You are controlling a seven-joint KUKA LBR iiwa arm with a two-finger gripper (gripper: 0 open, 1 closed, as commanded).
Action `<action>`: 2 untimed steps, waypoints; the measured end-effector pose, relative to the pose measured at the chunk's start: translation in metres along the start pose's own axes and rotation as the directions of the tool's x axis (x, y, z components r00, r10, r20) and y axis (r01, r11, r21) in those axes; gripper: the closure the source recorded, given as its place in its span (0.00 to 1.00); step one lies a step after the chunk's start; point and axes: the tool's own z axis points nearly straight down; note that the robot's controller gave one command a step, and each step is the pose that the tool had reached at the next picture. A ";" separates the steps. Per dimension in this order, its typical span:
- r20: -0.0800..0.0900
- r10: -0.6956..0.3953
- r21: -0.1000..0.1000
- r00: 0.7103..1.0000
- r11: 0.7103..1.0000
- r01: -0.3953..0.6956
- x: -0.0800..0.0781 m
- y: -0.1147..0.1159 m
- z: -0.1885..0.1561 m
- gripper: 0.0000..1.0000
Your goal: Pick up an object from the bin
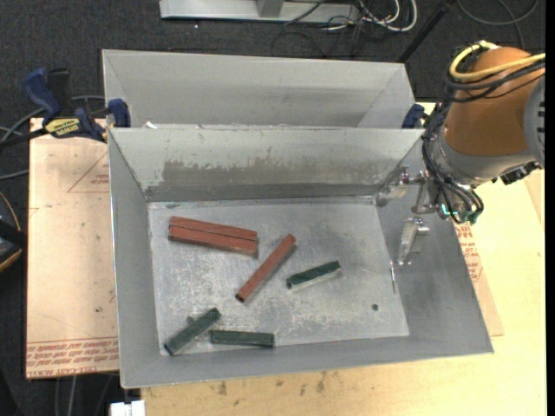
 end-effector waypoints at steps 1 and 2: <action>0.008 -0.002 0.001 1.000 1.000 0.002 -0.002 0.000 -0.005 0.00; 0.017 -0.001 0.004 1.000 1.000 0.001 -0.007 0.021 0.036 0.00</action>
Offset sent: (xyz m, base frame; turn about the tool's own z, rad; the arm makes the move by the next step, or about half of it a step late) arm 0.0098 0.0586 -0.1146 0.0007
